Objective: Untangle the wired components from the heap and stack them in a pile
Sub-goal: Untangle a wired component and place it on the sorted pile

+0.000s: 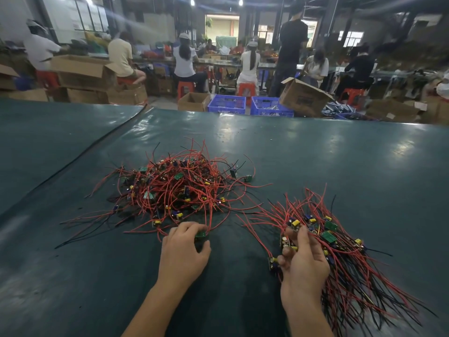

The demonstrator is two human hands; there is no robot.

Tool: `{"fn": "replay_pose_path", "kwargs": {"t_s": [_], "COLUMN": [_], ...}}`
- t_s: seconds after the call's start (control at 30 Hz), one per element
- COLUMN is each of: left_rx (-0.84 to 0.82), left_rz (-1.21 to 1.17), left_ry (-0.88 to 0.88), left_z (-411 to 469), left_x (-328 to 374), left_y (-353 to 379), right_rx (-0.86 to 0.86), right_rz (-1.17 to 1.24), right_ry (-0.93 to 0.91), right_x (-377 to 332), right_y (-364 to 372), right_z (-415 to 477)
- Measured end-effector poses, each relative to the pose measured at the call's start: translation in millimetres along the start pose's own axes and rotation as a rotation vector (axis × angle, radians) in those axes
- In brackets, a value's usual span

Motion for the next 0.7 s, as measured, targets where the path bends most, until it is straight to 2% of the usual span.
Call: {"fn": "replay_pose_path", "kwargs": {"t_s": [0.07, 0.33, 0.47, 0.57, 0.63, 0.7], "left_rx": [-0.016, -0.004, 0.111, 0.217, 0.249, 0.289], "left_rz": [0.005, -0.087, -0.102, -0.189, -0.312, -0.387], "left_ry": [-0.007, 0.014, 0.081, 0.148, 0.186, 0.256], "left_z": [0.4, 0.4, 0.0, -1.8, -3.2, -4.8], "left_x": [0.4, 1.4, 7.0, 13.0, 15.7, 18.0], "left_y": [-1.1, -4.9, -9.0, -10.9, -10.4, -10.9], "right_rx": [0.015, 0.024, 0.002, -0.088, -0.094, -0.083], "right_rz": [0.010, -0.068, -0.115, -0.077, -0.285, -0.593], "right_ry": [-0.031, -0.353, -0.539, -0.448, -0.422, -0.496], "right_x": [-1.8, -15.2, -29.6, -34.5, -32.0, -27.6], "right_y": [0.4, -2.8, -7.8, -9.7, -11.0, -13.4], "right_z": [-0.7, -3.4, -4.4, -1.0, 1.7, 5.4]}}
Point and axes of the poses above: each hand's wrist, its own z-axis towards the middle knuckle, its own y-axis out of the palm, x = y × z, the point moved 2 cm from there along z, towards the middle knuckle, and after that the axes turned 3 degrees about -x, right-handed, at the moved point
